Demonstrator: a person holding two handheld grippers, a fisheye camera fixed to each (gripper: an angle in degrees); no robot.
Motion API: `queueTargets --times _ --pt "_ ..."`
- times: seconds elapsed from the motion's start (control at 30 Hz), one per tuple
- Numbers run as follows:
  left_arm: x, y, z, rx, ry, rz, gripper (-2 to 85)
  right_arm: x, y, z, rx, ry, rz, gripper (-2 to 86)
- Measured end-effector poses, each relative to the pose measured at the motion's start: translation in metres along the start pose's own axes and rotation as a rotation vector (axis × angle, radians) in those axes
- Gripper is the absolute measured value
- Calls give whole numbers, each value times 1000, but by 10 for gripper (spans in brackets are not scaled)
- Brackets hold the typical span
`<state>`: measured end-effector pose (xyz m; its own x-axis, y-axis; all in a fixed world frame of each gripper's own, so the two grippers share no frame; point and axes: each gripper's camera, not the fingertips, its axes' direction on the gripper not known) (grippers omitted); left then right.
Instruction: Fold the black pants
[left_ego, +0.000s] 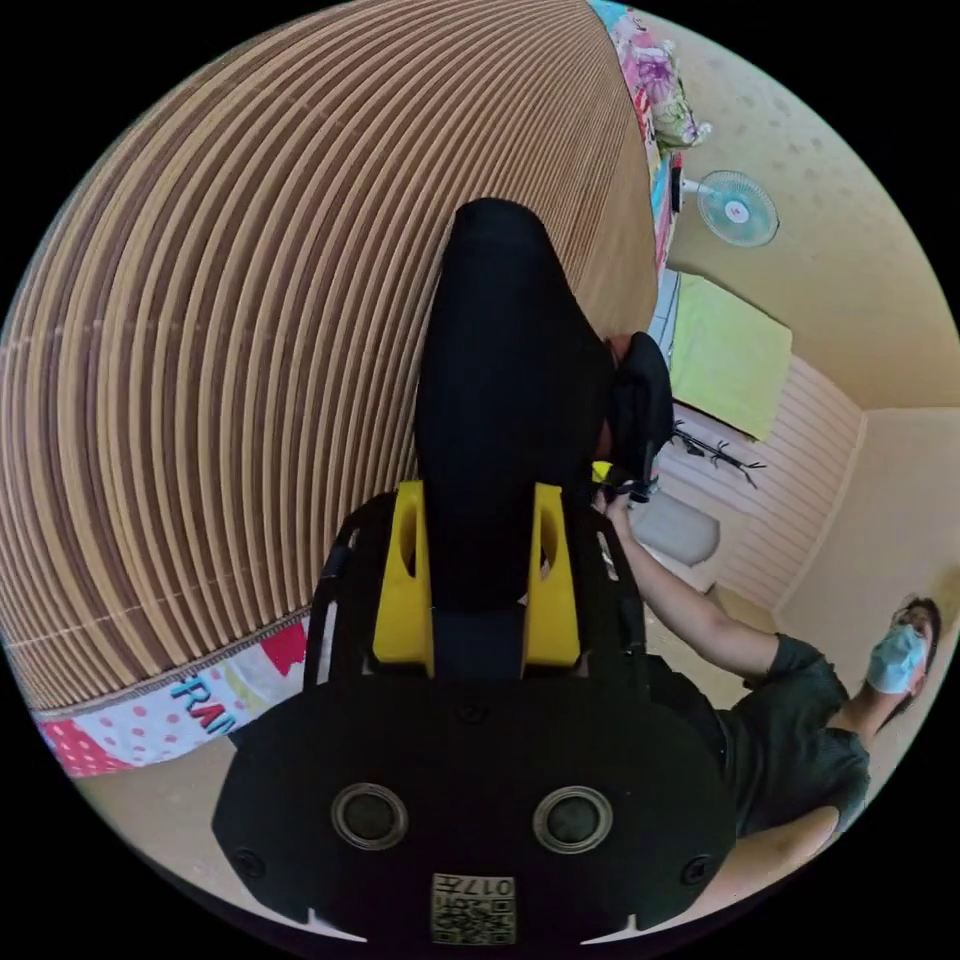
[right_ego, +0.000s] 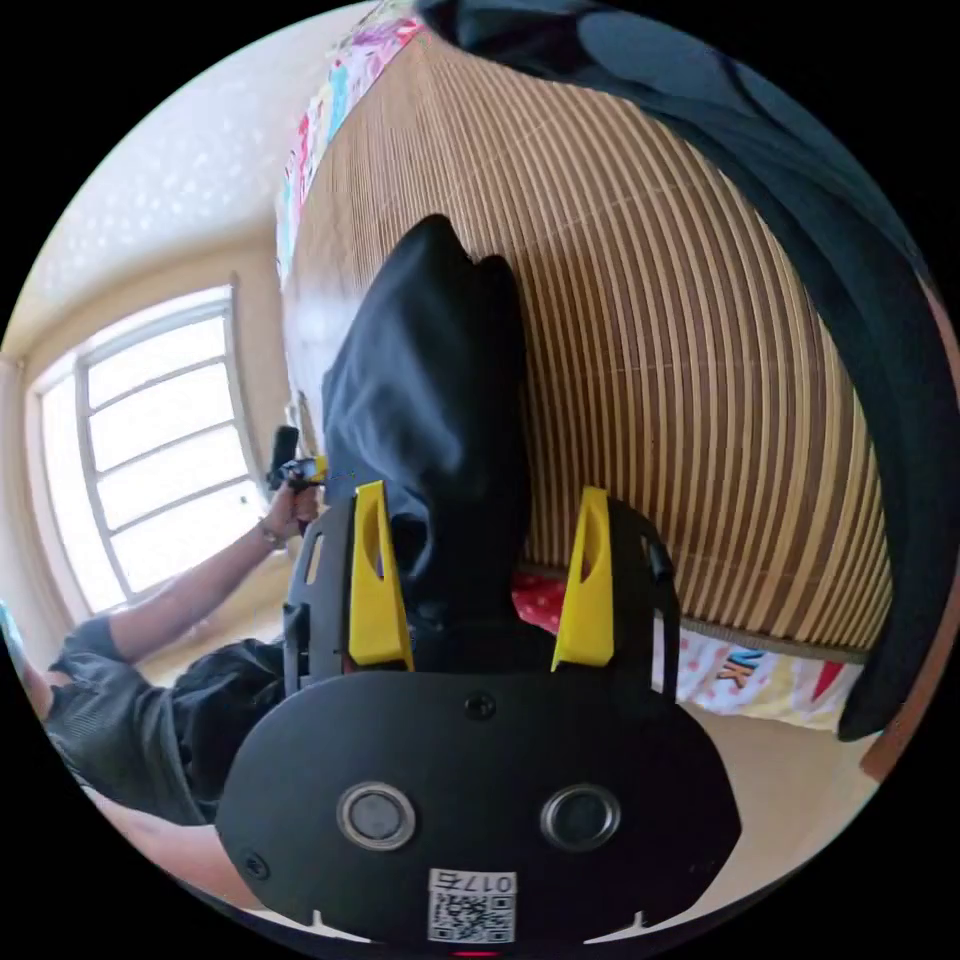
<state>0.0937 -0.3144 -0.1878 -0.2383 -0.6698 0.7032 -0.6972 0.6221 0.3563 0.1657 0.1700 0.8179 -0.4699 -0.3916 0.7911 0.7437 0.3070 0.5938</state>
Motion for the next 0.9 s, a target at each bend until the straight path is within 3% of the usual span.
queueTargets --times 0.07,0.1,0.23,0.33,0.4,0.57,0.77,0.9 --pt "-9 5 0 -45 88 2 87 4 10 -2 47 -26 -26 214" --pt "-8 10 -3 -61 100 20 80 10 15 5 49 -167 -51 204" --pt "18 25 -23 -86 67 124 67 28 27 35 59 -335 58 170" --pt "57 33 -46 -102 99 249 64 44 29 71 -31 -661 133 135" --pt "107 35 -62 -136 83 384 63 34 31 95 -63 -937 81 115" --pt "234 32 -77 -153 76 637 62 8 35 78 29 -1277 -78 82" --pt "421 36 -20 -300 201 976 61 -9 55 -65 299 -1371 -431 77" --pt "550 43 44 -425 392 1158 61 -2 111 -207 612 -1231 -621 86"
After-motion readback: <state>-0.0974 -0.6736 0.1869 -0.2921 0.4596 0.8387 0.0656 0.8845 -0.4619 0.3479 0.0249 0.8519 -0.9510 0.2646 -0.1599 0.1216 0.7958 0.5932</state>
